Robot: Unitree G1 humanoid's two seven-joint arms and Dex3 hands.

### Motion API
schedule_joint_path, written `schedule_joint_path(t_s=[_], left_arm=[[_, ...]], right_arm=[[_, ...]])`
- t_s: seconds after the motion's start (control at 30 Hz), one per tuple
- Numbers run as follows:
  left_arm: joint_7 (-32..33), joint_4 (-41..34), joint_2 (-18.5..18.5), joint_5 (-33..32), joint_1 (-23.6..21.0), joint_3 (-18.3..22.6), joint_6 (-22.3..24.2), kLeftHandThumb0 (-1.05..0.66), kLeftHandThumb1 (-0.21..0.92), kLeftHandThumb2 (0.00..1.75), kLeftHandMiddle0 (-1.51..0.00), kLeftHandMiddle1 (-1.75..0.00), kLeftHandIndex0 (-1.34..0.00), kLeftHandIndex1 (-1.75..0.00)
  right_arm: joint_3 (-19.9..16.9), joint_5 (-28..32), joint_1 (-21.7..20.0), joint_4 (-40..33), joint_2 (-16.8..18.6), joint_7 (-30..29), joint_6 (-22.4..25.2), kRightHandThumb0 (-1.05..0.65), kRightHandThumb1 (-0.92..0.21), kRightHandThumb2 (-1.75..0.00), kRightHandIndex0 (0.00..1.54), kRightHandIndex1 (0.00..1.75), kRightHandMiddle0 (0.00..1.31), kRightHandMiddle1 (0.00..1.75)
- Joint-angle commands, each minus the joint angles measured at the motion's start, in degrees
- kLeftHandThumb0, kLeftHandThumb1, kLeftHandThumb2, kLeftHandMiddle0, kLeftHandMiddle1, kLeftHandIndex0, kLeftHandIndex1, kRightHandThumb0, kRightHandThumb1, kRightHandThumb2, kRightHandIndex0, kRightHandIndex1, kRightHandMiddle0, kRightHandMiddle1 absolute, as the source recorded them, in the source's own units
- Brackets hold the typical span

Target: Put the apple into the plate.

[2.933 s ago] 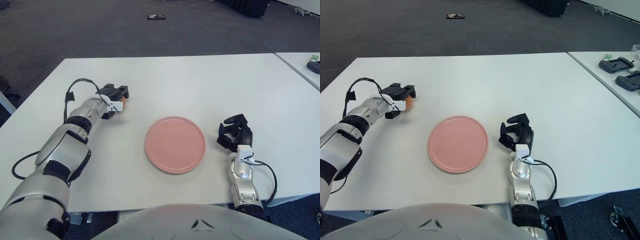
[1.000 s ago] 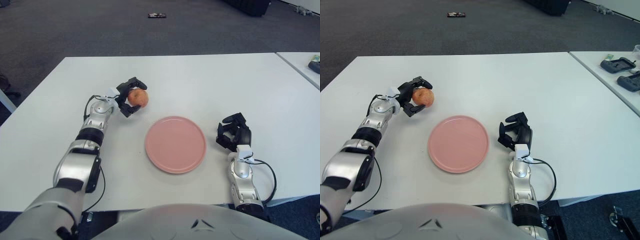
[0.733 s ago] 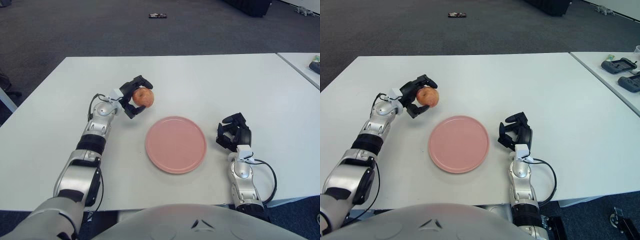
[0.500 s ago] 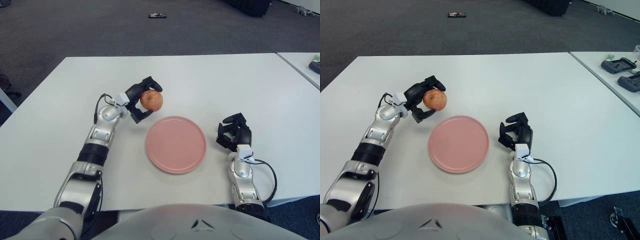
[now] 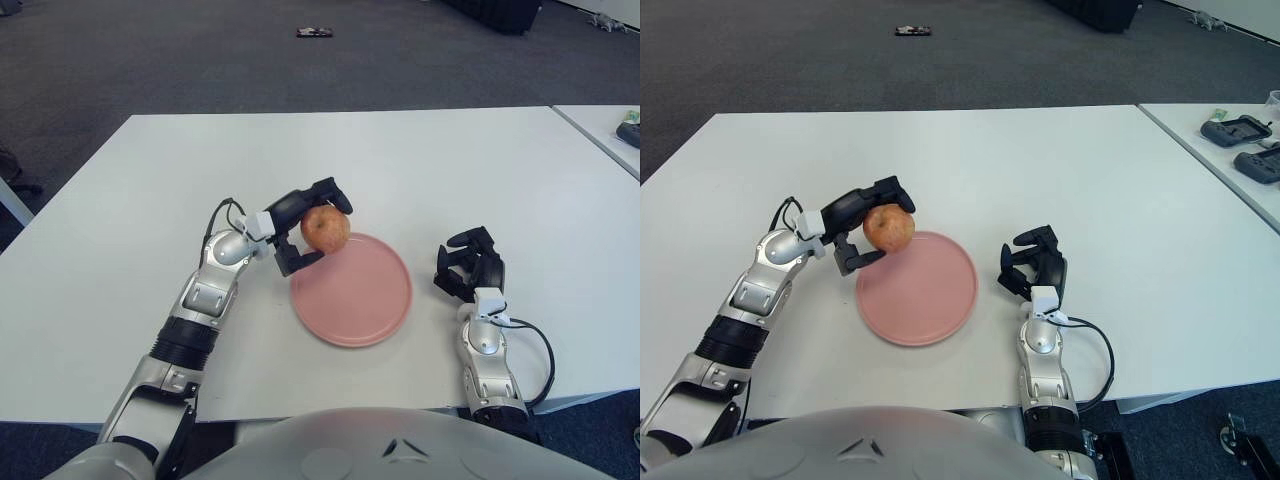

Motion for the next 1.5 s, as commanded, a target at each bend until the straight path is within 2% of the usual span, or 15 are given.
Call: schedule_joint_path(t_s=[0.0, 0.27, 0.5, 0.6, 0.7, 0.8, 1.03, 1.23, 1.47], left_arm=[[-2.0, -2.2, 1.6, 1.2, 1.1, -2.2, -4.8, 0.0, -0.11, 1.75, -0.97, -1.6, -0.7, -1.75], [-3.6, -1.1, 3.9, 5.1, 0.9, -6.0, -11.3, 0.0, -0.11, 1.75, -0.99, -1.58, -0.71, -1.75], [-1.7, 3.8, 4.2, 10.9, 0.4, -9.0, -18.3, 0.0, -0.12, 1.75, -0.99, -1.58, -0.71, -1.75], [-1.0, 5.4, 4.5, 12.8, -0.2, -9.6, -21.7, 0.0, -0.12, 1.75, -0.99, -1.58, -0.71, -1.75], [0.7, 8.1, 5.2, 16.0, -1.7, -10.4, -28.4, 0.0, -0.12, 1.75, -0.99, -1.58, -0.71, -1.75], [1.8, 9.9, 5.6, 18.1, -2.8, -10.8, -31.9, 0.0, -0.11, 1.75, -0.99, -1.58, -0.71, -1.75], [3.6, 12.0, 6.0, 23.1, -3.8, -12.0, -34.3, 0.0, -0.11, 1.74, -0.99, -1.56, -0.71, -1.75], [4.9, 13.4, 6.1, 24.8, -4.2, -13.1, -35.6, 0.0, -0.09, 1.72, -0.98, -1.56, -0.7, -1.75], [10.3, 14.9, 5.3, 28.0, -3.4, -13.0, -37.0, 0.0, -0.08, 1.72, -0.96, -1.59, -0.69, -1.75]], right_arm=[[-0.1, 0.7, -0.2, -0.4, 0.1, 0.3, 0.2, -0.41, -0.54, -1.05, 0.65, 1.46, 0.44, 1.75], [-0.3, 1.1, -0.3, 0.0, 0.2, 0.2, -0.3, -0.42, -0.52, -1.07, 0.65, 1.48, 0.45, 1.75], [-0.3, 1.1, -0.2, 0.1, 0.1, 0.2, -0.8, -0.42, -0.52, -1.07, 0.64, 1.49, 0.45, 1.75], [-0.3, 0.8, -0.1, 0.1, 0.0, 0.1, -1.0, -0.42, -0.52, -1.07, 0.64, 1.49, 0.45, 1.75], [-0.3, 0.5, 0.0, -0.1, 0.1, -0.2, -0.7, -0.41, -0.52, -1.07, 0.64, 1.49, 0.45, 1.75], [-0.3, 0.5, 0.1, -0.2, 0.1, -0.2, -0.5, -0.41, -0.53, -1.06, 0.64, 1.49, 0.44, 1.75], [-0.3, 0.7, 0.2, -0.3, 0.1, -0.1, -0.5, -0.41, -0.53, -1.06, 0.65, 1.49, 0.44, 1.75], [-0.1, 0.6, 0.2, -0.4, 0.1, 0.1, -1.0, -0.41, -0.53, -1.06, 0.65, 1.47, 0.44, 1.75], [0.1, 0.2, 0.3, -0.4, -0.2, 0.3, -1.2, -0.41, -0.54, -1.05, 0.65, 1.44, 0.44, 1.75]])
